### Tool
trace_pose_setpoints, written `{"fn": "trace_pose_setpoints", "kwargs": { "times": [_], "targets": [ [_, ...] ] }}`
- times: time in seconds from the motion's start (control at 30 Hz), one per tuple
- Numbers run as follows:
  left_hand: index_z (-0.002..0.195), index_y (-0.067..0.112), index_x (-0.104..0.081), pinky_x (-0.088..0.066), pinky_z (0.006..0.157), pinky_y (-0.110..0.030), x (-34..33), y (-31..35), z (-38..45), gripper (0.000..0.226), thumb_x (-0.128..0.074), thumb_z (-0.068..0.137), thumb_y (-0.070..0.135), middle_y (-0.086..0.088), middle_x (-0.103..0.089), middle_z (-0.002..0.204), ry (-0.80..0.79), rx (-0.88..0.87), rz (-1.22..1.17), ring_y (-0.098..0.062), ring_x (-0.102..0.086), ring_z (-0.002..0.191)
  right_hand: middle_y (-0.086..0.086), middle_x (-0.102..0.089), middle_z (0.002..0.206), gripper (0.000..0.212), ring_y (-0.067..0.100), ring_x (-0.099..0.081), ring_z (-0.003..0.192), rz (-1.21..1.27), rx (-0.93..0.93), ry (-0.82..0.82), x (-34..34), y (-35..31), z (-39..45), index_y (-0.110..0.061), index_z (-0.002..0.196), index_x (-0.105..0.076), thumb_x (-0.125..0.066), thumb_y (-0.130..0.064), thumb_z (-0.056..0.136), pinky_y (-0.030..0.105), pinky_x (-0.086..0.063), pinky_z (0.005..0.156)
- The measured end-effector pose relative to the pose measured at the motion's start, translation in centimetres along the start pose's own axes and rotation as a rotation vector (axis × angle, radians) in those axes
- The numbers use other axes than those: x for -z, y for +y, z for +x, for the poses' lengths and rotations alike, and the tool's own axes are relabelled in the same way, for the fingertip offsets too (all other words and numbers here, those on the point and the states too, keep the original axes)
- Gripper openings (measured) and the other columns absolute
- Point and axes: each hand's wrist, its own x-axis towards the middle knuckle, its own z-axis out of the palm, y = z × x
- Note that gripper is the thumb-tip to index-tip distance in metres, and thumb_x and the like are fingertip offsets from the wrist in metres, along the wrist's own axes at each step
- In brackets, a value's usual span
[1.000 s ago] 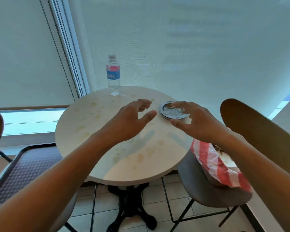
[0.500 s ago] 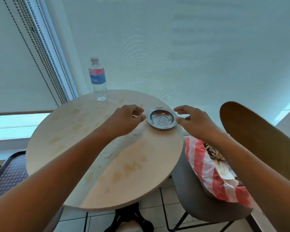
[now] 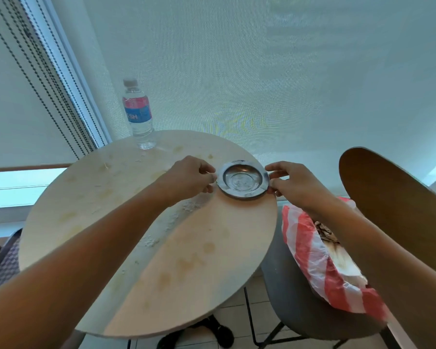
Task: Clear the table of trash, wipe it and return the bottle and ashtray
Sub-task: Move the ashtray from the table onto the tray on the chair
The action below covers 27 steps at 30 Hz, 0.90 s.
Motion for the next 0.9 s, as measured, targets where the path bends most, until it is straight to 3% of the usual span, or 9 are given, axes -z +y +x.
{"fn": "trace_pose_setpoints", "kwargs": {
  "times": [0.2,0.4,0.57,0.8,0.9],
  "targets": [
    [0.092,0.011,-0.077,-0.058,0.088,-0.038,-0.3,0.0,0.3,0.015,-0.064,0.094,0.017,-0.001,-0.076,0.073,-0.024,0.011,0.02,-0.011,-0.071,0.071,-0.002,-0.073,0.092,0.032,0.011,-0.068,0.069,0.039,0.007,-0.003,0.0,-0.2,-0.4,-0.023,0.106,-0.068,-0.06,0.001,0.087,0.026,-0.058,0.076],
    [0.092,0.013,-0.077,-0.058,0.086,-0.036,-0.3,0.1,0.3,0.014,-0.064,0.094,0.018,0.0,-0.075,0.073,-0.021,0.0,0.04,-0.009,-0.07,0.07,0.001,-0.072,0.095,0.033,0.01,-0.066,0.068,0.08,-0.005,-0.008,0.1,-0.3,-0.7,-0.022,0.106,-0.068,-0.06,0.004,0.088,0.018,-0.057,0.07],
    [0.1,0.014,-0.077,-0.058,0.079,-0.03,0.0,0.8,-0.2,0.015,-0.065,0.094,0.021,0.0,-0.075,0.075,0.028,0.003,0.042,-0.014,-0.072,0.074,0.002,-0.073,0.093,0.035,0.003,-0.065,0.061,0.087,0.024,-0.008,0.5,-1.2,-1.2,-0.029,0.092,-0.068,-0.062,0.005,0.087,0.01,-0.05,0.06],
    [0.104,0.014,-0.076,-0.059,0.083,-0.031,1.1,1.4,-2.1,0.017,-0.064,0.095,0.021,0.002,-0.075,0.077,0.078,-0.003,0.03,-0.008,-0.07,0.073,0.005,-0.075,0.096,0.034,0.024,-0.073,0.086,0.127,0.075,-0.028,1.3,-2.3,-1.6,-0.01,0.119,-0.068,-0.065,0.002,0.088,0.019,-0.056,0.074],
    [0.106,0.013,-0.076,-0.059,0.082,-0.028,1.5,1.6,-3.6,0.018,-0.063,0.096,0.02,0.0,-0.076,0.081,0.114,0.004,0.007,-0.011,-0.072,0.077,0.006,-0.074,0.1,0.035,0.02,-0.074,0.085,0.15,0.091,-0.051,1.6,-2.8,-1.9,-0.007,0.124,-0.067,-0.065,0.001,0.09,0.021,-0.055,0.075]
  ]
}}
